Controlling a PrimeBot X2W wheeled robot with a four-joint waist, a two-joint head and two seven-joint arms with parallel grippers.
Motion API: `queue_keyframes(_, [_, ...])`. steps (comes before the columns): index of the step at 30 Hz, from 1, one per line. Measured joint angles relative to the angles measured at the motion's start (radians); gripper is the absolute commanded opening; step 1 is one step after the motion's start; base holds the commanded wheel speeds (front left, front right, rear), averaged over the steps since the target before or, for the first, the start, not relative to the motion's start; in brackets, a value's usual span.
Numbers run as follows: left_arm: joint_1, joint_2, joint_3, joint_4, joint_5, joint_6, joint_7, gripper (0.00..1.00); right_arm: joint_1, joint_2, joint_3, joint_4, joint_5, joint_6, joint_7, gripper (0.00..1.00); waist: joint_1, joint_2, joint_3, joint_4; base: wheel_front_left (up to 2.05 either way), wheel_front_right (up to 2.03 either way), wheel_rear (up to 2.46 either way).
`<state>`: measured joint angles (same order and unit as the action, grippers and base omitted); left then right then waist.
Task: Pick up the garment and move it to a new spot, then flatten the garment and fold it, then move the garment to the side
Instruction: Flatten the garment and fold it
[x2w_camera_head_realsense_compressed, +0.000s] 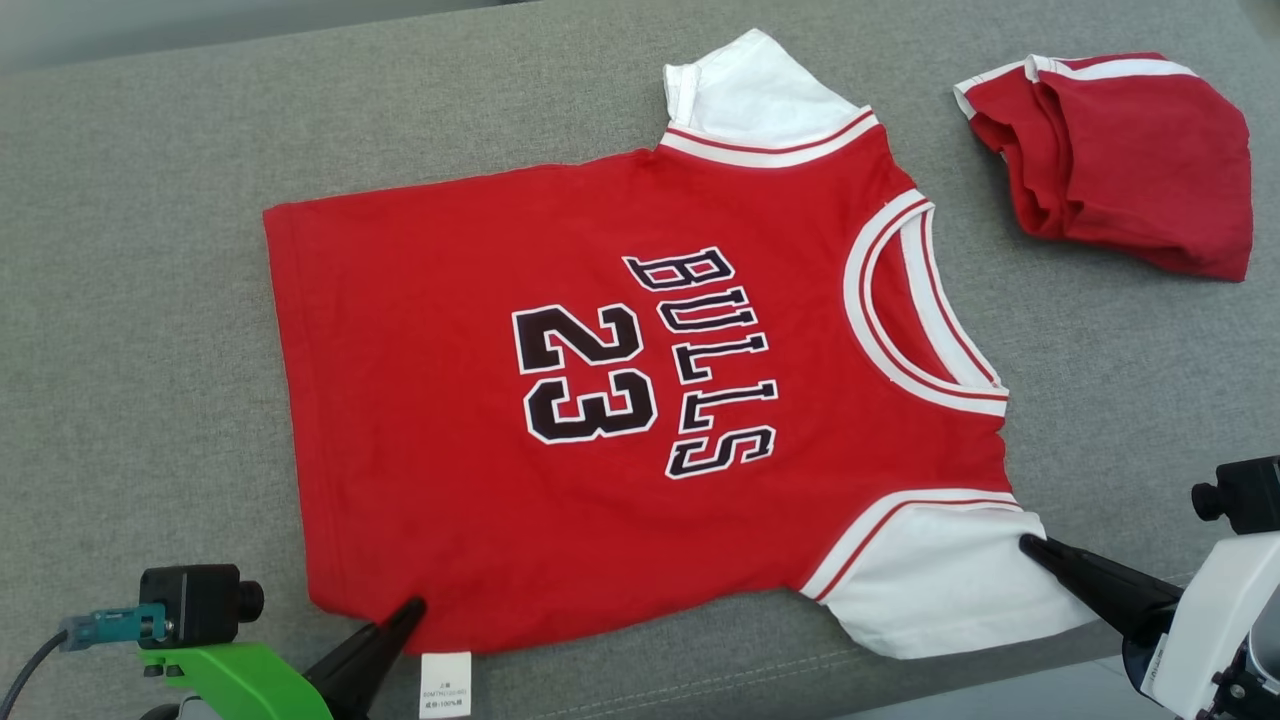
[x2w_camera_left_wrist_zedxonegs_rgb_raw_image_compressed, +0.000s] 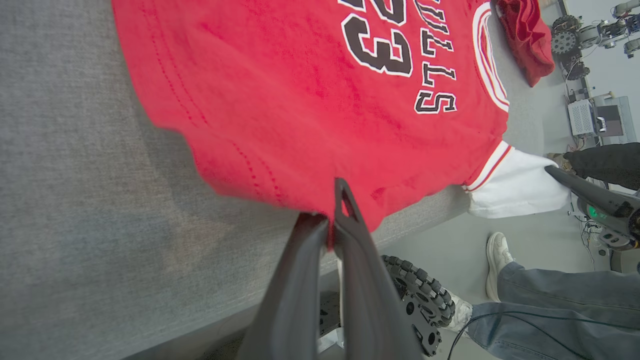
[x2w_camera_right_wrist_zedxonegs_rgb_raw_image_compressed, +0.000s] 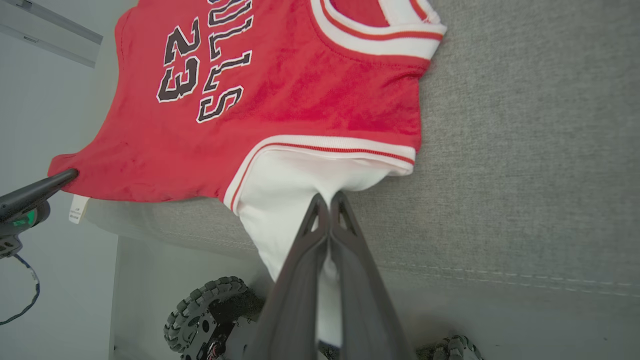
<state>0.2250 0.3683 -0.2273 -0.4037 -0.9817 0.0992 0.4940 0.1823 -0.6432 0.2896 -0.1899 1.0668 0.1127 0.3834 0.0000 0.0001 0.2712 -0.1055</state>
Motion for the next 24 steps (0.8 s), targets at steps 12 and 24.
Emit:
queue_keyframes(12, [-0.024,0.090,0.001,-0.030,0.010,0.016,0.137,0.00,-0.047,-0.091,-0.006,-0.066,0.051,-0.009,0.142,0.00,0.0000,0.0000,0.059,-0.003,0.00,0.00,0.00])
queue_keyframes(24, [-0.146,0.113,-0.005,-0.029,-0.029,0.022,0.315,0.00,-0.178,-0.155,0.016,-0.104,0.122,-0.027,0.326,0.00,0.0000,0.0000,0.089,0.005,0.00,0.00,0.00])
